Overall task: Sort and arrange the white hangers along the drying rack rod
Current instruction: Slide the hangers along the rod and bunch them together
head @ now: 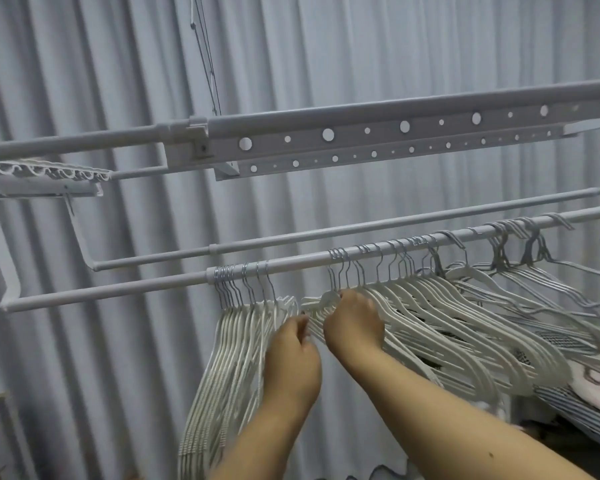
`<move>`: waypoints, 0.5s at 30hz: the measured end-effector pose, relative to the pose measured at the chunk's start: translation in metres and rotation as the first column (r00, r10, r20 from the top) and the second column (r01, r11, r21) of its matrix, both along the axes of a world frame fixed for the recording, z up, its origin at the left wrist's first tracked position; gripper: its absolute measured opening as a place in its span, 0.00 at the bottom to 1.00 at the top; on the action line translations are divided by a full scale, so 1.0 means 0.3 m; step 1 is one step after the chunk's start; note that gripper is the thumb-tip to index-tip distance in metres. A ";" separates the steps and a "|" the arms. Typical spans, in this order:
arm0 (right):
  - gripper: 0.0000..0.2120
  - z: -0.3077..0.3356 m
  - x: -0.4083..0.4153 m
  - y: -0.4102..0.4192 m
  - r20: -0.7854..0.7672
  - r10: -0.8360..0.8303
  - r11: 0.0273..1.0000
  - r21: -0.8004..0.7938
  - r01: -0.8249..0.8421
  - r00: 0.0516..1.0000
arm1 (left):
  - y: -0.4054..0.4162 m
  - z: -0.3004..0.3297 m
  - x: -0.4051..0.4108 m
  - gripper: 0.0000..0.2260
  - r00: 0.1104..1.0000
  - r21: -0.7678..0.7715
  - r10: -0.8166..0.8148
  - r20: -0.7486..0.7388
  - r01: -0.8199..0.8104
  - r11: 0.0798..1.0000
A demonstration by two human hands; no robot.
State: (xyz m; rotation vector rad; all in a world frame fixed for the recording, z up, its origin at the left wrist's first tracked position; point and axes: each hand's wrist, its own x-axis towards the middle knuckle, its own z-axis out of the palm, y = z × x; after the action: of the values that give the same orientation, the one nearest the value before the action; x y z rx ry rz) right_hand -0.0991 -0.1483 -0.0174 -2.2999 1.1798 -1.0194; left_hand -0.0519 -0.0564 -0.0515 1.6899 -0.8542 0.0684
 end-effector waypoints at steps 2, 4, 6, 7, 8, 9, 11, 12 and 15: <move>0.16 -0.009 -0.021 -0.011 -0.063 -0.006 1.000 0.015 0.007 0.998 | -0.033 -0.011 -0.019 0.14 0.996 0.038 -0.056 -0.066 0.058 0.998; 0.15 -0.016 -0.022 -0.026 -0.090 0.000 0.999 0.054 0.005 0.996 | -0.064 -0.024 -0.024 0.11 0.981 0.062 -0.105 -0.162 0.117 0.991; 0.13 -0.023 -0.027 -0.040 -0.067 0.065 0.992 0.117 -0.057 0.996 | -0.092 -0.036 -0.024 0.10 0.952 0.093 -0.152 -0.264 0.182 0.979; 0.13 -0.025 -0.028 -0.045 -0.028 0.105 0.983 0.153 -0.099 0.994 | -0.106 -0.045 -0.021 0.11 0.932 0.096 -0.175 -0.317 0.215 0.972; 0.13 -0.028 -0.028 -0.050 0.015 0.154 0.970 0.190 -0.155 0.988 | -0.117 -0.049 -0.022 0.11 0.909 0.096 -0.190 -0.371 0.241 0.966; 0.13 -0.026 -0.028 -0.051 0.072 0.210 0.944 0.244 -0.221 0.975 | -0.122 -0.050 -0.026 0.11 0.890 0.094 -0.197 -0.412 0.257 0.962; 0.13 -0.036 -0.022 -0.060 0.250 0.258 0.866 0.369 -0.338 0.933 | -0.128 -0.057 -0.031 0.08 0.880 0.097 -0.172 -0.442 0.238 0.967; 0.13 -0.042 -0.019 -0.062 0.365 0.274 0.791 0.440 -0.425 0.890 | -0.125 -0.060 -0.033 0.07 0.883 0.094 -0.144 -0.446 0.206 0.974; 0.22 -0.068 -0.024 -0.065 0.585 0.238 0.555 0.573 -0.603 0.775 | -0.111 -0.062 -0.037 0.09 0.910 0.079 -0.042 -0.413 0.082 0.993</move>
State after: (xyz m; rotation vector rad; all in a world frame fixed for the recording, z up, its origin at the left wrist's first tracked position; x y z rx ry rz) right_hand -0.1063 -0.1677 -0.0377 -1.4510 0.5848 -0.6320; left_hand -0.0630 -0.0898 -0.0701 1.6806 -0.5977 -0.3671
